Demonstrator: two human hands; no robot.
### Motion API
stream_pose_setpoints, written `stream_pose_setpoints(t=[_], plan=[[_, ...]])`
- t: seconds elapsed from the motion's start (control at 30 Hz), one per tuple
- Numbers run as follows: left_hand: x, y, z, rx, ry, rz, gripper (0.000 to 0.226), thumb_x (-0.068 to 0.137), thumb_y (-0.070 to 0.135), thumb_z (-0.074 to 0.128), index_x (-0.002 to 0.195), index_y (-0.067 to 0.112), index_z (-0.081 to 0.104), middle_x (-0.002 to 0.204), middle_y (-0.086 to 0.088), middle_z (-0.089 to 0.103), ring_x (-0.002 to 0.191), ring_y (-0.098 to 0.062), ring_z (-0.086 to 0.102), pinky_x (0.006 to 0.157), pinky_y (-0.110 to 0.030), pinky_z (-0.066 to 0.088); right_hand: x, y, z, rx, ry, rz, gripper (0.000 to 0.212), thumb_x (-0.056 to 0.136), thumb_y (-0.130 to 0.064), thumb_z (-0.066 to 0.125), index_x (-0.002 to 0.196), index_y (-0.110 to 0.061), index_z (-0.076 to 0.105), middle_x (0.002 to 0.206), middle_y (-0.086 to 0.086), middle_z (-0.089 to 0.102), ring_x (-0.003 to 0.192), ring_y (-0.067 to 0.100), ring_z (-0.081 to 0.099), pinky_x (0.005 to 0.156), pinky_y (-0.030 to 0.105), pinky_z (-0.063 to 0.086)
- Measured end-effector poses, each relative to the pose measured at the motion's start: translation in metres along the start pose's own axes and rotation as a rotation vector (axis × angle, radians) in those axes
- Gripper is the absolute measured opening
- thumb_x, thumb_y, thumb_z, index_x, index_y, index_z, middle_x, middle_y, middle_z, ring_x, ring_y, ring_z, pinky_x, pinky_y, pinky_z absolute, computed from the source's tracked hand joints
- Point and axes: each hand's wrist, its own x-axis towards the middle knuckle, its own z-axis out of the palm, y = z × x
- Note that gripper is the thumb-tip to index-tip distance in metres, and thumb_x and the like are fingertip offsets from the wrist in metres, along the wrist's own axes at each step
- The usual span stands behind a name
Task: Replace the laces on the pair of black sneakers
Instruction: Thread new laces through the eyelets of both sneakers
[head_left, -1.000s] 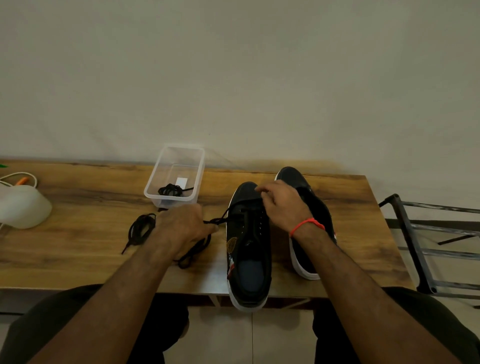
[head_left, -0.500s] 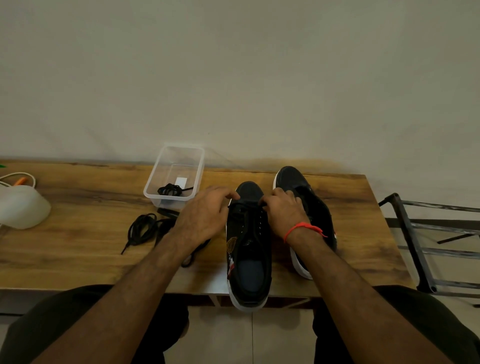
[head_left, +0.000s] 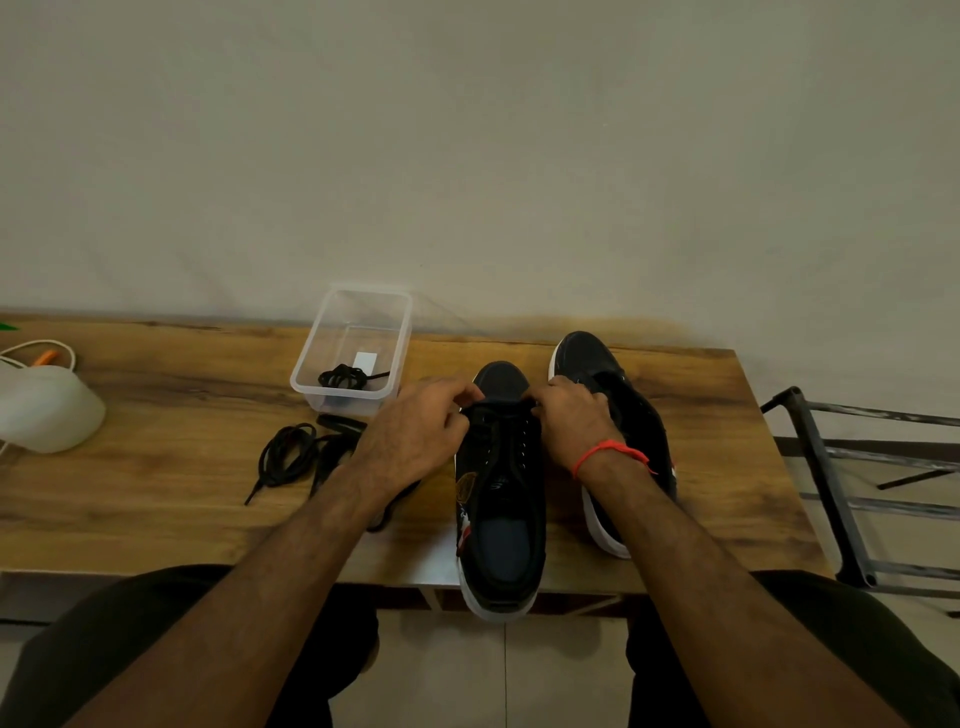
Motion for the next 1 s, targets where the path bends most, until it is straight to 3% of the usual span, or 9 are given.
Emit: stream_pose_setpoints(t=[0.17, 0.4, 0.57, 0.63, 0.7, 0.77, 0.87, 1.0], plan=[[-0.001, 0.0, 0.0, -0.001, -0.004, 0.001, 0.034, 0.096, 0.011, 0.054, 0.126, 0.023, 0.065, 0.12, 0.007, 0.068, 0.109, -0.006, 0.059, 0.097, -0.033, 0.053, 0.002, -0.002, -0.002, 0.021, 0.024, 0.053, 0.024, 0.1, -0.011, 0.054, 0.118, -0.023, 0.065, 0.119, 0.005, 0.059, 0.113, 0.027, 0.055, 0.1, 0.043, 0.038], [0.0, -0.001, 0.001, 0.013, -0.028, 0.001, 0.032, 0.098, 0.013, 0.054, 0.127, 0.023, 0.064, 0.121, 0.006, 0.067, 0.108, -0.003, 0.057, 0.094, -0.027, 0.05, -0.001, -0.001, 0.0, 0.008, 0.079, 0.032, 0.024, 0.099, -0.008, 0.055, 0.119, -0.019, 0.063, 0.117, 0.008, 0.061, 0.113, 0.03, 0.056, 0.101, 0.046, 0.039], [0.0, -0.001, 0.001, 0.0, 0.006, -0.004, 0.032, 0.099, 0.015, 0.053, 0.129, 0.023, 0.063, 0.123, 0.005, 0.067, 0.109, -0.006, 0.058, 0.096, -0.031, 0.052, 0.001, 0.001, 0.002, 0.132, 0.163, 0.087, 0.013, 0.098, -0.009, 0.054, 0.094, -0.014, 0.065, 0.096, 0.009, 0.064, 0.093, 0.031, 0.062, 0.09, 0.049, 0.053], [0.0, 0.0, 0.001, -0.026, 0.07, 0.013, 0.032, 0.103, 0.019, 0.051, 0.133, 0.022, 0.061, 0.128, 0.004, 0.065, 0.116, -0.009, 0.058, 0.101, -0.036, 0.051, 0.005, 0.002, 0.0, 0.285, 0.249, 0.091, 0.012, 0.098, -0.012, 0.057, 0.088, -0.016, 0.064, 0.092, 0.002, 0.061, 0.084, 0.021, 0.06, 0.083, 0.038, 0.057], [0.001, 0.004, -0.001, -0.092, 0.13, 0.066, 0.035, 0.107, 0.023, 0.047, 0.14, 0.02, 0.056, 0.138, 0.002, 0.061, 0.127, -0.011, 0.053, 0.107, -0.032, 0.044, 0.003, -0.002, -0.011, 0.474, 0.265, 0.001, 0.007, 0.096, -0.014, 0.064, 0.093, -0.017, 0.069, 0.093, -0.007, 0.057, 0.081, 0.004, 0.055, 0.076, 0.012, 0.048], [0.001, 0.012, -0.004, -0.218, 0.151, 0.095, 0.038, 0.107, 0.025, 0.048, 0.144, 0.017, 0.054, 0.139, 0.006, 0.059, 0.129, -0.007, 0.052, 0.106, -0.023, 0.041, -0.003, -0.01, -0.024, 0.6, 0.222, -0.148, 0.006, 0.092, -0.015, 0.07, 0.096, -0.018, 0.073, 0.095, -0.01, 0.063, 0.085, 0.003, 0.058, 0.074, 0.008, 0.045], [0.0, 0.019, -0.003, -0.383, 0.186, 0.041, 0.027, 0.101, 0.025, 0.06, 0.127, 0.023, 0.068, 0.111, 0.02, 0.068, 0.103, 0.005, 0.064, 0.089, -0.012, 0.049, -0.01, -0.013, -0.033, 0.735, 0.157, -0.277, 0.008, 0.088, -0.017, 0.075, 0.095, -0.02, 0.074, 0.094, -0.008, 0.072, 0.088, 0.007, 0.067, 0.078, 0.017, 0.054], [-0.002, 0.019, -0.001, -0.515, 0.199, -0.068, 0.008, 0.095, 0.023, 0.069, 0.1, 0.023, 0.076, 0.074, 0.01, 0.072, 0.06, -0.004, 0.067, 0.058, -0.024, 0.059, -0.012, -0.011, -0.036, 0.783, 0.068, -0.192, 0.018, 0.088, -0.02, 0.075, 0.103, -0.018, 0.067, 0.087, -0.004, 0.072, 0.082, 0.007, 0.068, 0.074, 0.018, 0.054]])
